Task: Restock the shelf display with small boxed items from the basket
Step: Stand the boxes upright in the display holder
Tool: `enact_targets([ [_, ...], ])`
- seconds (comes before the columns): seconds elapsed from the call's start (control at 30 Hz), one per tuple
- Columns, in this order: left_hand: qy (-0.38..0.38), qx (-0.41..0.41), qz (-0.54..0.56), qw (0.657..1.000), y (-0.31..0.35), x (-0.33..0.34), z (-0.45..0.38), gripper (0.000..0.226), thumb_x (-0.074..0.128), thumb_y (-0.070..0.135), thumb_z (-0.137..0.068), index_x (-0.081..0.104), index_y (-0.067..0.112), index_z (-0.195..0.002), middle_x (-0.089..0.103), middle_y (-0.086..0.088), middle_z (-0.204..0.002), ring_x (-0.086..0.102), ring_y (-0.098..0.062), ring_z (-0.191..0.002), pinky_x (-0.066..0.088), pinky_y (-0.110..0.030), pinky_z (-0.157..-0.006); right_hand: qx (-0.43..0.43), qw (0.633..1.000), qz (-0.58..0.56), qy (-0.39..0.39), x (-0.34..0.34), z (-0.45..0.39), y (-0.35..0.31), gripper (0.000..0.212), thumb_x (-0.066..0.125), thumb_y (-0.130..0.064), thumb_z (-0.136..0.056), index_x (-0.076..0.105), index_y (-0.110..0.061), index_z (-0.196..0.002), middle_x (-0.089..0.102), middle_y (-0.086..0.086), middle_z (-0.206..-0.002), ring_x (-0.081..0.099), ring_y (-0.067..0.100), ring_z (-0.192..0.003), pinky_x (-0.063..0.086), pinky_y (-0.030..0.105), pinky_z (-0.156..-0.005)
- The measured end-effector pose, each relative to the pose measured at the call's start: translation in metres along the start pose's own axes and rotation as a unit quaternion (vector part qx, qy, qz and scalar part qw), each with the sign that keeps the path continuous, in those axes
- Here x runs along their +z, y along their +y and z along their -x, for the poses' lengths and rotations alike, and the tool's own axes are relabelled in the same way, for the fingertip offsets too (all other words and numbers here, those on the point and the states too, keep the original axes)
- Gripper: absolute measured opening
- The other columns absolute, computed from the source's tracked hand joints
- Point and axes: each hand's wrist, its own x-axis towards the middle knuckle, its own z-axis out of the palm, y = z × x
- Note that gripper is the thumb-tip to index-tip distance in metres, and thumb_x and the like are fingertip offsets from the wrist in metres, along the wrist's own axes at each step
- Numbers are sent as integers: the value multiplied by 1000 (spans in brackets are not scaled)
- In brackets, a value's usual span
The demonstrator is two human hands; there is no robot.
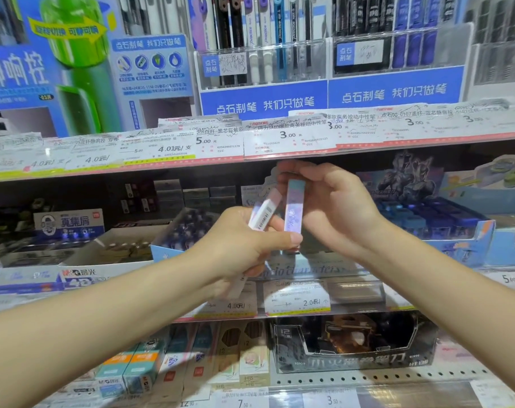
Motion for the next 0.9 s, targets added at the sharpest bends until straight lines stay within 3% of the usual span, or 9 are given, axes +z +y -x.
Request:
enact_targets([
  [0.07,21,4,-3,1000,-1,-4,-2,17,74,7,-74,57,7,-75,59,-18,-68,26,-8,-31,21,-15,-35,-13,989,147,-19,-9,4,-3,43,51,-16,-70,55,-6,-111,59,11,-99,57,20,-89,50,27,-75],
  [0.17,24,12,-7,1000,-2,-7,-4,18,73,7,-75,60,11,-63,53,1,-42,27,-7,-30,22,-15,-35,-43,945,321,-38,-15,11,-4,50,66,-11,-70,52,-16,-118,63,6,-99,64,21,-87,54,37,-80],
  [0.23,33,16,-19,999,-2,-8,-5,20,74,9,-75,61,13,-60,46,4,-38,27,-7,-31,22,-16,-35,-57,935,346,-50,-14,15,-4,51,70,-5,-75,50,-20,-119,63,3,-93,65,23,-78,55,39,-73],
  [0.33,55,54,-84,993,-3,-10,-9,24,75,20,-76,61,2,-70,43,-3,-44,28,-5,-30,23,-14,-34,-85,934,346,-43,-13,13,-7,50,64,2,-79,47,-22,-119,60,3,-87,63,19,-71,55,25,-61],
  [0.43,90,128,-204,966,-5,-19,-15,37,69,28,-80,52,2,-60,41,0,-41,29,-5,-31,26,-17,-37,-122,913,388,-24,-17,6,-11,46,64,1,-80,48,-30,-110,57,0,-87,62,13,-67,55,23,-59],
  [0.57,51,216,-458,861,-1,-37,-18,11,51,9,-83,61,11,-81,64,-13,-85,53,-16,-65,43,-28,-64,-146,868,474,-6,-27,-2,-7,47,66,-2,-79,46,-41,-94,50,-9,-84,55,16,-64,53,26,-67],
  [0.67,11,218,-551,805,2,-43,-16,47,45,2,-82,59,31,-116,59,1,-125,57,-18,-107,45,-28,-92,-150,828,540,-7,-34,-6,2,52,67,-6,-78,40,-48,-93,48,-14,-86,55,12,-64,45,23,-69],
  [0.77,-34,191,-599,777,1,-47,-17,42,42,6,-82,57,41,-100,63,0,-100,58,-13,-76,47,-26,-70,-141,811,567,-21,-38,-7,10,48,66,-7,-80,39,-44,-94,50,-7,-90,56,10,-63,48,26,-70],
  [0.9,-76,156,-615,769,-5,-53,-20,66,42,5,-84,35,56,-125,35,3,-55,31,-12,-47,27,-22,-44,-135,797,589,-24,-41,-6,17,37,65,-6,-81,47,-20,-109,53,4,-97,62,27,-74,51,35,-75],
])
